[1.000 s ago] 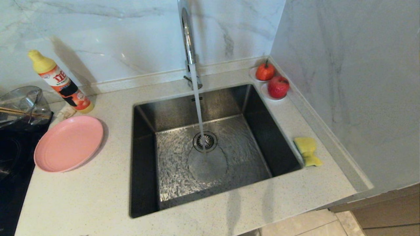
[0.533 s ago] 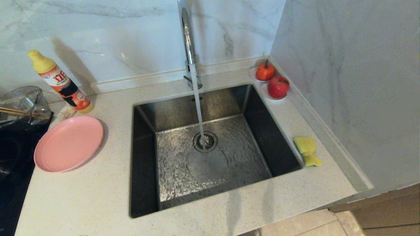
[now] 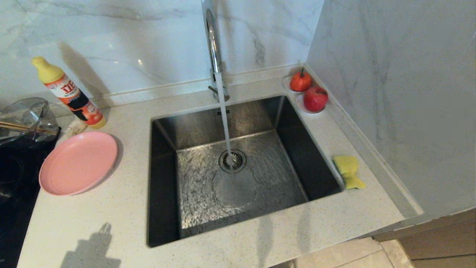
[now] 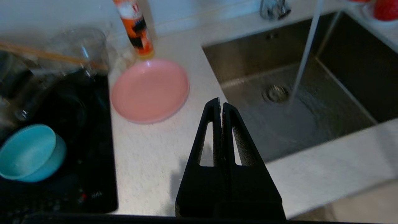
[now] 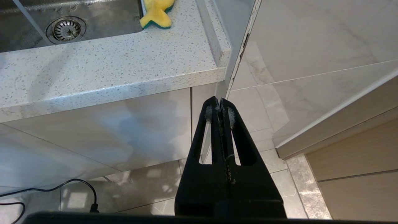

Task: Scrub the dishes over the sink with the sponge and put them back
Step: Turn off the faucet

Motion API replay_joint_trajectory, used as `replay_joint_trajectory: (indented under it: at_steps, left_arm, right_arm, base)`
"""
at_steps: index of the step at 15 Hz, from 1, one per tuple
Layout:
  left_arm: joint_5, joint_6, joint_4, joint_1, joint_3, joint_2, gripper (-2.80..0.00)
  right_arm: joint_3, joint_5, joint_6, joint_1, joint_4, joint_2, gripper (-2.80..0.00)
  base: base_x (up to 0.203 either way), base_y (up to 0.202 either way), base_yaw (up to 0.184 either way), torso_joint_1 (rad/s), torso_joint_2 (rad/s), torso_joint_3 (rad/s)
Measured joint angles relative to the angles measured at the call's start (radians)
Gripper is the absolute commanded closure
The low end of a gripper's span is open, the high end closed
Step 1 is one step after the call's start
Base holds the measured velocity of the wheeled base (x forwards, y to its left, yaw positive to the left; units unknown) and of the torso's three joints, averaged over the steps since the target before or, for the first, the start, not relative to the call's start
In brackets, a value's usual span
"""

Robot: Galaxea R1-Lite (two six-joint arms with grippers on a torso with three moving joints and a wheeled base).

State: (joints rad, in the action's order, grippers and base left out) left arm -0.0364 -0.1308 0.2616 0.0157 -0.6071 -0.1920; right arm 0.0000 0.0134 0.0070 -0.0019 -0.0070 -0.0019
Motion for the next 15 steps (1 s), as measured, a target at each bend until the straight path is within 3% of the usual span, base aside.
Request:
replay_joint_trajectory:
  at_steps: [2, 5, 9, 12, 15]
  left_arm:
    - [-0.015, 0.058, 0.114, 0.001, -0.142, -0.150, 0.00]
    - [-0.082, 0.204, 0.183, 0.002, -0.317, -0.442, 0.00]
    - [-0.267, 0.407, 0.209, 0.009, -0.499, -0.826, 0.00]
    - [-0.401, 0.549, 0.159, 0.033, -0.561, -1.066, 0.00]
    - [-0.495, 0.701, -0.013, 0.061, -0.577, -1.253, 0.00]
  right_arm:
    - [0.000, 0.000, 0.000, 0.000, 0.000, 0.000, 0.00]
    - [0.000, 0.000, 0.000, 0.000, 0.000, 0.000, 0.00]
    - [0.000, 0.000, 0.000, 0.000, 0.000, 0.000, 0.00]
    - [0.000, 0.000, 0.000, 0.000, 0.000, 0.000, 0.00]
    - [0.000, 0.000, 0.000, 0.000, 0.000, 0.001, 0.00]
  base:
    - [0.000, 0.000, 0.000, 0.000, 0.00, 0.000]
    - [0.000, 0.000, 0.000, 0.000, 0.00, 0.000]
    - [0.000, 0.000, 0.000, 0.000, 0.00, 0.000]
    - [0.000, 0.000, 0.000, 0.000, 0.00, 0.000]
    - [0.000, 0.000, 0.000, 0.000, 0.00, 0.000]
